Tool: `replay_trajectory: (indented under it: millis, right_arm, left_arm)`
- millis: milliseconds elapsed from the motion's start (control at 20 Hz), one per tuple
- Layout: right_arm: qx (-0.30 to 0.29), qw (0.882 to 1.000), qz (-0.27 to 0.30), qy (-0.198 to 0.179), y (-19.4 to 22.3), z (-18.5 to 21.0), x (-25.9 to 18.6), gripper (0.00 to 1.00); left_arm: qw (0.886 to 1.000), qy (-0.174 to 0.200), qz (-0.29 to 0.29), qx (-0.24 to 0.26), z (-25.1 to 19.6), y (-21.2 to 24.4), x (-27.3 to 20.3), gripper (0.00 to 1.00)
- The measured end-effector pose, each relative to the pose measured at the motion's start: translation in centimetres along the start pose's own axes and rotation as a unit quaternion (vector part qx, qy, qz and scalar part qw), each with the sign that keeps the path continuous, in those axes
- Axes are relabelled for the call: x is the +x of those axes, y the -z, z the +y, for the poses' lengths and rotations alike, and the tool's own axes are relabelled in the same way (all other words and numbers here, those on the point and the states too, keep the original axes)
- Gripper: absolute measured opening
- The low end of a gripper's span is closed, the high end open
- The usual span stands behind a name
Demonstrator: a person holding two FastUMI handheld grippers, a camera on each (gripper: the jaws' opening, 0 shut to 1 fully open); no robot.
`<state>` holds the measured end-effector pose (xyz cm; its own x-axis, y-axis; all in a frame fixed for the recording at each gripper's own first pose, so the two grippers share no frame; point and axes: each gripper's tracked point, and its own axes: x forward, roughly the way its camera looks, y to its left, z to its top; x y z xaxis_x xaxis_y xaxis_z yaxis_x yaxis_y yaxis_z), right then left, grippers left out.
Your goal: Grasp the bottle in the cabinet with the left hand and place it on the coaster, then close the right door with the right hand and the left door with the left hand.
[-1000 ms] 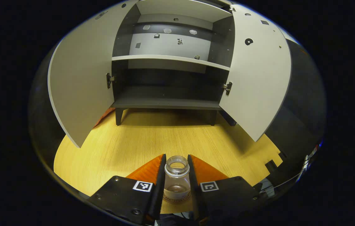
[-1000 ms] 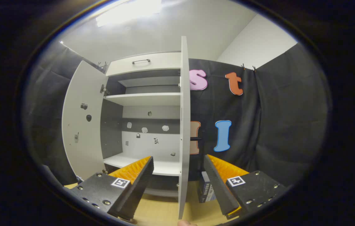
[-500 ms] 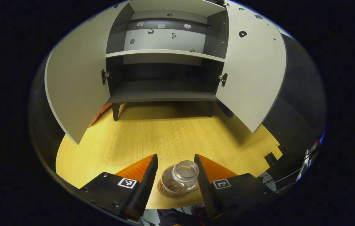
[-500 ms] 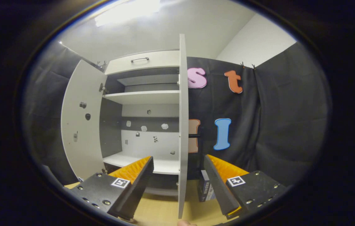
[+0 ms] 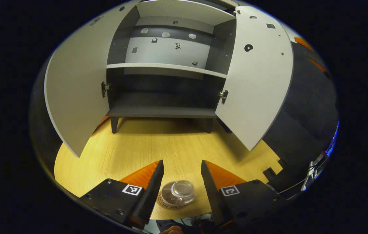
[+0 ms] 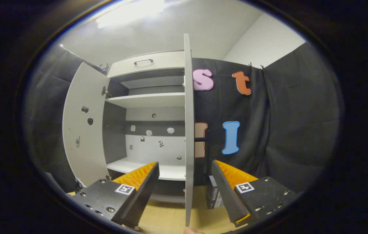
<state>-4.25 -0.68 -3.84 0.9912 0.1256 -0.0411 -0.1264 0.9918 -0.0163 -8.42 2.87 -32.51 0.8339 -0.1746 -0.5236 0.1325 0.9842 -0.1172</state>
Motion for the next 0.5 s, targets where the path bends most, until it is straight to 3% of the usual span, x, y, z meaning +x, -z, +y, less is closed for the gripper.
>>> replay_trajectory:
  millis: [300, 500]
  right_arm:
    - [0.001, 1.0, 0.007, 0.001, 0.6, -0.1, 0.4, 0.97]
    - [-0.002, 1.0, 0.008, 0.006, 0.7, -0.4, 0.6, 0.97]
  left_arm:
    - [0.995, 0.005, -0.095, 0.019, -0.5, -10.0, -2.1, 0.72]
    - [0.983, -0.009, -0.18, 0.042, -0.5, -18.2, -4.5, 0.72]
